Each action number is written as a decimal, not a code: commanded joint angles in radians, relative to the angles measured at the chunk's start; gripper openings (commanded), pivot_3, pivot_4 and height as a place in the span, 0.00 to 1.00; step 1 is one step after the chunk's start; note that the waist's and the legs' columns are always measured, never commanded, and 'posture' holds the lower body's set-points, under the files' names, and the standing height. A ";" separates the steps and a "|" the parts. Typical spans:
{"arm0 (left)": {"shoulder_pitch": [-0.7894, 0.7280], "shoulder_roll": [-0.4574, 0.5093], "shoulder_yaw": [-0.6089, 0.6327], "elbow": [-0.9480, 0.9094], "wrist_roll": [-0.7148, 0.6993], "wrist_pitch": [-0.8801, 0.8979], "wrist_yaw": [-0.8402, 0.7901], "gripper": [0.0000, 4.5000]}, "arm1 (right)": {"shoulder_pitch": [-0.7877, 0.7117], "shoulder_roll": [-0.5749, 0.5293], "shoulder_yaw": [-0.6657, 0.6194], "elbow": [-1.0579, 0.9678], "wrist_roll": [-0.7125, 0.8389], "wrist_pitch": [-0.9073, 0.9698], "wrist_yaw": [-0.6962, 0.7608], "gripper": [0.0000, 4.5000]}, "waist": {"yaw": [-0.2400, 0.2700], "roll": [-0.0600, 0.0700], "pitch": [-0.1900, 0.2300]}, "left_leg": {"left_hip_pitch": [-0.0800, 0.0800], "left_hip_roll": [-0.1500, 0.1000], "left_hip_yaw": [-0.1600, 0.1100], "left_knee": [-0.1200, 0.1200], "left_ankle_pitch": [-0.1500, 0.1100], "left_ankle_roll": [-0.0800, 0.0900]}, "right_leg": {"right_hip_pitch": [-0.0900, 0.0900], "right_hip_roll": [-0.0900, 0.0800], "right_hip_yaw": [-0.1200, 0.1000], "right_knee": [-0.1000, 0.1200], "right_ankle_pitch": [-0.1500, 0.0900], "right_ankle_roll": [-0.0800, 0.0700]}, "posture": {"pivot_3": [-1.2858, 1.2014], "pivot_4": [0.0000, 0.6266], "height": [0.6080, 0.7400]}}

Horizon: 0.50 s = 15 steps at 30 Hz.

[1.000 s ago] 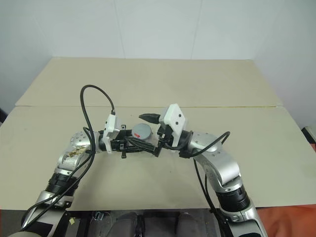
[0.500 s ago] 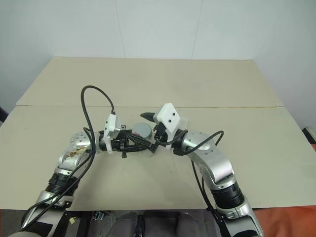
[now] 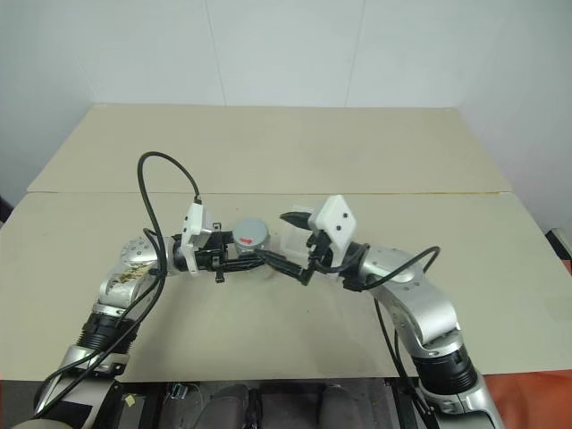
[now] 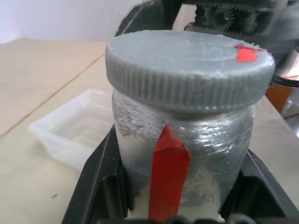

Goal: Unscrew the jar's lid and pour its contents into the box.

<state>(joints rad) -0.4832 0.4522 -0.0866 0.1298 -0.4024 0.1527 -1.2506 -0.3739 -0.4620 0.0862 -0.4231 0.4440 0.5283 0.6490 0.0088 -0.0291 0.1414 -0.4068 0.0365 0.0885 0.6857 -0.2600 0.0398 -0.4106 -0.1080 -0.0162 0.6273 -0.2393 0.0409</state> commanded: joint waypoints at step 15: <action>-0.020 -0.012 -0.002 -0.014 -0.012 -0.012 -0.009 0.43 | -0.026 -0.010 0.016 -0.126 0.091 0.025 0.043 1.00 | -0.002 0.000 0.000 | 0.000 0.000 0.000 0.000 0.000 0.000 | 0.000 0.000 0.000 -0.001 0.000 0.000 | 0.52 0.24 1.00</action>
<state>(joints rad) -0.4753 0.4425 -0.0918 0.1291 -0.4085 0.1522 -1.2608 -0.3685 -0.4852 0.0810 -0.5184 0.5480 0.5487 0.7116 0.0072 -0.0291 0.1414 -0.4062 0.0366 0.0880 0.6857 -0.2601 0.0399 -0.4107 -0.1080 -0.0161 0.6262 -0.2393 0.0409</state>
